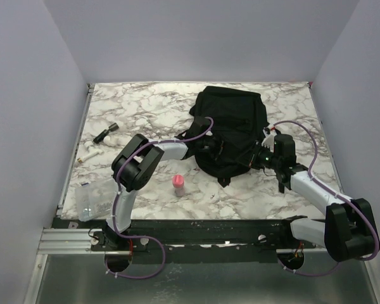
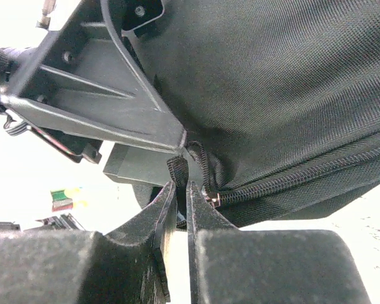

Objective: Pack the student bag
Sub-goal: Zip the student bag at the center of the board.

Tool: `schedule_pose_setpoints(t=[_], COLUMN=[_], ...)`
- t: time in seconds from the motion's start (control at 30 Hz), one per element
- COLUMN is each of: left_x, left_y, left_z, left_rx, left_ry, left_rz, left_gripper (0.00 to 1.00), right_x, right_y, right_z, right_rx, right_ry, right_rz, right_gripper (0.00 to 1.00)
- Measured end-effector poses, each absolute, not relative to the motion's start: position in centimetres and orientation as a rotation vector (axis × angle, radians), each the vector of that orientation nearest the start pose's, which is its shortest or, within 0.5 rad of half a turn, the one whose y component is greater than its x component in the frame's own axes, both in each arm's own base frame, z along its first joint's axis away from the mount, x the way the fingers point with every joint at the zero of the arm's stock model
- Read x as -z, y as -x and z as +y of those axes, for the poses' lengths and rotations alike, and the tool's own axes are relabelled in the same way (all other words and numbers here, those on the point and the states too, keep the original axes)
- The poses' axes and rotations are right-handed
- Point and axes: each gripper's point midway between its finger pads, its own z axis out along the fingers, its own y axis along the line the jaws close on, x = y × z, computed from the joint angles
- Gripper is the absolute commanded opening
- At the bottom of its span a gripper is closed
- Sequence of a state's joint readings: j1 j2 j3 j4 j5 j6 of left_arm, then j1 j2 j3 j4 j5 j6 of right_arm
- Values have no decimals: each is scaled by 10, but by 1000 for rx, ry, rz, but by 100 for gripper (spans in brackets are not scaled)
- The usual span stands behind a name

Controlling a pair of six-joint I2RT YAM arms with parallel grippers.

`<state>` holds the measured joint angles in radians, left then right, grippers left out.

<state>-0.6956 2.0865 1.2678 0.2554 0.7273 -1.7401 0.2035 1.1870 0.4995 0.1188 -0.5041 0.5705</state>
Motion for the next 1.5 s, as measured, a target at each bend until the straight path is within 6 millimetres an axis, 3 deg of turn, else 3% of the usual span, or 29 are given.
schedule_pose_setpoints(t=[0.13, 0.3, 0.37, 0.63, 0.77, 0.83, 0.93, 1.07, 1.23, 1.3, 1.5], left_x=[-112, -113, -114, -108, -106, -105, -102, -98, -124, -137, -174], left_y=[-302, -303, -303, -305, -304, -303, -302, -296, -289, -286, -265], left_z=[-445, -445, -446, -448, -446, -446, -445, -437, -425, -421, -416], left_rx=[1831, 1839, 1846, 1865, 1868, 1867, 1855, 1805, 1766, 1746, 1589], left_ry=[897, 888, 879, 849, 822, 802, 724, 557, 318, 221, -116], left_rz=[2746, 2738, 2731, 2712, 2705, 2703, 2694, 2660, 2548, 2493, 2406], left_gripper=[45, 42, 36, 34, 36, 42, 56, 64, 67, 67, 64], right_x=[-103, -104, -103, -104, -125, -133, -134, -130, -139, -131, -88], right_y=[-285, -285, -284, -281, -285, -289, -293, -295, -314, -320, -310], right_z=[167, 167, 167, 155, 148, 145, 139, 123, 85, 74, 88], right_rx=[-994, -1003, -1004, -915, -867, -847, -803, -718, -647, -646, -738], right_ry=[-101, -119, -128, -213, -226, -238, -294, -414, -589, -645, -690], right_rz=[2222, 2223, 2228, 2277, 2233, 2211, 2212, 2240, 2205, 2223, 2402], right_gripper=[20, 32, 36, 59, 64, 66, 74, 81, 82, 81, 76])
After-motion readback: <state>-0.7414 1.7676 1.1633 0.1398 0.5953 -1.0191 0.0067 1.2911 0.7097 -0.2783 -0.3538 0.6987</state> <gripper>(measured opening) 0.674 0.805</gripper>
